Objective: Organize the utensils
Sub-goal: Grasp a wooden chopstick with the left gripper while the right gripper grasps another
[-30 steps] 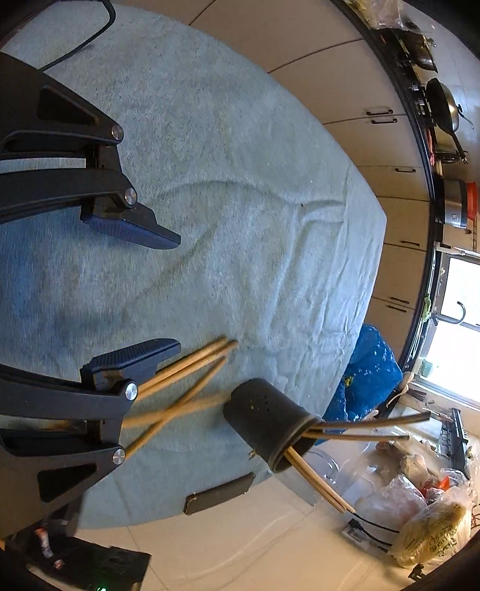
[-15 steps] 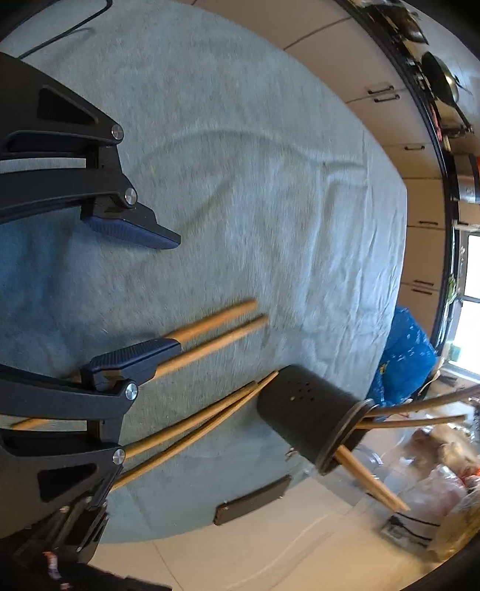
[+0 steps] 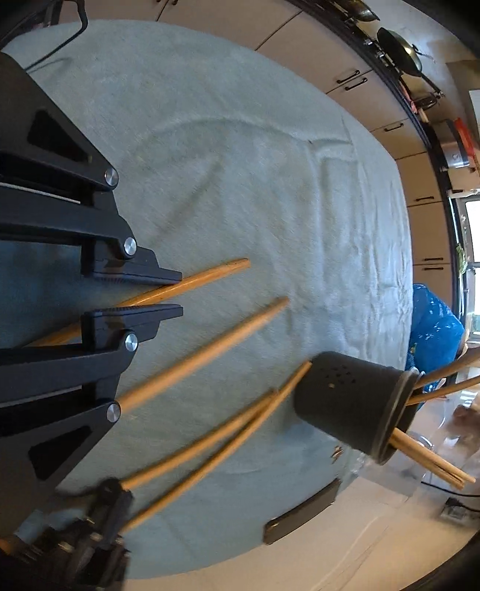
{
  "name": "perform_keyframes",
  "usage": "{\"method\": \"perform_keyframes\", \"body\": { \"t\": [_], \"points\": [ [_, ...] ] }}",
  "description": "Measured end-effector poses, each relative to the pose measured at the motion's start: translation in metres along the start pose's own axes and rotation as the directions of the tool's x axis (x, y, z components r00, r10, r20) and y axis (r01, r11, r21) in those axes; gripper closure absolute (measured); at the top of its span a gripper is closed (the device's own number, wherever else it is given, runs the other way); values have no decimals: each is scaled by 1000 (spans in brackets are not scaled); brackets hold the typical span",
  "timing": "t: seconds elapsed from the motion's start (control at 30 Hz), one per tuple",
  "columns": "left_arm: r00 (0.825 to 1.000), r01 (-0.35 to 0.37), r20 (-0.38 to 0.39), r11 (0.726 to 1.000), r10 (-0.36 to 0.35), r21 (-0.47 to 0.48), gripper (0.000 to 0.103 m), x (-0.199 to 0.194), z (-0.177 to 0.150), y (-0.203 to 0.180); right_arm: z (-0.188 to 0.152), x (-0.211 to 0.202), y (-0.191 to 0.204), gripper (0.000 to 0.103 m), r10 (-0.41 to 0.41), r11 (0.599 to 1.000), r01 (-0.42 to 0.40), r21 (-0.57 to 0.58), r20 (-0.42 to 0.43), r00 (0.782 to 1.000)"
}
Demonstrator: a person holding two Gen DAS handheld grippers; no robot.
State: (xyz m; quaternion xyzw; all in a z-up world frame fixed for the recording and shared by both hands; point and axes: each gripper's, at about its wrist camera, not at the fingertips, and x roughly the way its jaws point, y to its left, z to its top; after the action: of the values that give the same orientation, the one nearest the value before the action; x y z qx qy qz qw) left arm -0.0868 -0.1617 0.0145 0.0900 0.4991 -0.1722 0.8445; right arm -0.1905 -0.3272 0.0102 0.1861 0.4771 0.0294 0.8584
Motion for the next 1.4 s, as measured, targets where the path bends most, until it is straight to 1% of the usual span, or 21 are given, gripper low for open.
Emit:
{"method": "perform_keyframes", "body": {
  "t": [0.1, 0.17, 0.2, 0.23, 0.27, 0.33, 0.43, 0.57, 0.7, 0.77, 0.93, 1.0, 1.07, 1.1, 1.13, 1.17, 1.23, 1.33, 1.4],
  "points": [
    [999, 24, -26, 999, -23, 34, 93, -12, -16, 15, -11, -11, -4, 95, 14, 1000, -14, 2, -59, 998],
    [997, 59, -52, 997, -56, 51, 93, -20, -25, 27, -18, -15, -5, 94, 21, 1000, -22, -13, -104, 994],
    [996, 68, -60, 996, -65, 50, 93, -20, -26, 31, -20, -14, -5, 92, 29, 999, -31, -12, -121, 992],
    [995, 75, -68, 996, -72, 47, 93, -21, -27, 35, -19, -14, -5, 88, 34, 999, -36, -16, -122, 992],
    [996, 69, -66, 997, -66, 45, 93, -21, -25, 38, -17, -13, -2, 84, 31, 999, -35, -31, -125, 992],
    [997, 41, -62, 999, -39, 28, 93, -19, -20, 41, -8, -8, 6, 82, -9, 998, 0, -69, -118, 993],
    [996, 42, -77, 999, -41, 11, 93, -13, -12, 41, 7, 5, 17, 81, -53, 992, 38, -119, -123, 991],
    [995, 27, -99, 1000, -28, -10, 93, -3, 4, 44, 35, 27, 28, 81, -125, 982, 102, -158, -145, 982],
    [994, 24, -111, 1000, -26, -13, 93, 4, 17, 49, 59, 44, 36, 81, -165, 974, 133, -186, -174, 971],
    [992, 24, -120, 1000, -25, -13, 93, 8, 24, 49, 70, 53, 43, 81, -198, 964, 156, -214, -192, 961],
    [992, 8, -124, 999, -4, 31, 93, 12, 33, 45, 93, 74, 60, 81, -257, 941, 187, -282, -238, 937],
    [993, 1, -122, 998, 5, 55, 93, 13, 35, 42, 101, 81, 65, 84, -275, 934, 194, -300, -256, 927],
    [993, -7, -116, 997, 16, 74, 93, 13, 35, 39, 105, 84, 68, 90, -283, 930, 195, -313, -266, 921],
    [994, -11, -110, 996, 20, 83, 95, 12, 34, 38, 106, 85, 69, 92, -286, 928, 197, -317, -263, 921],
    [994, -10, -104, 996, 19, 86, 95, 12, 33, 38, 107, 86, 69, 96, -286, 927, 198, -320, -256, 924],
    [995, -8, -94, 997, 16, 79, 96, 11, 32, 38, 107, 85, 69, 96, -278, 930, 195, -313, -249, 928],
    [998, -9, -64, 998, 13, 55, 96, 3, 29, 40, 105, 80, 66, 96, -233, 946, 168, -278, -223, 947],
    [999, 35, 26, 999, -35, 16, 96, -28, 26, 47, 104, 61, 62, 96, -157, 970, 124, -208, -150, 976],
    [996, 48, 78, 999, -49, 5, 96, -48, 25, 50, 101, 44, 58, 96, -111, 982, 94, -166, -96, 989]
  ]
}}
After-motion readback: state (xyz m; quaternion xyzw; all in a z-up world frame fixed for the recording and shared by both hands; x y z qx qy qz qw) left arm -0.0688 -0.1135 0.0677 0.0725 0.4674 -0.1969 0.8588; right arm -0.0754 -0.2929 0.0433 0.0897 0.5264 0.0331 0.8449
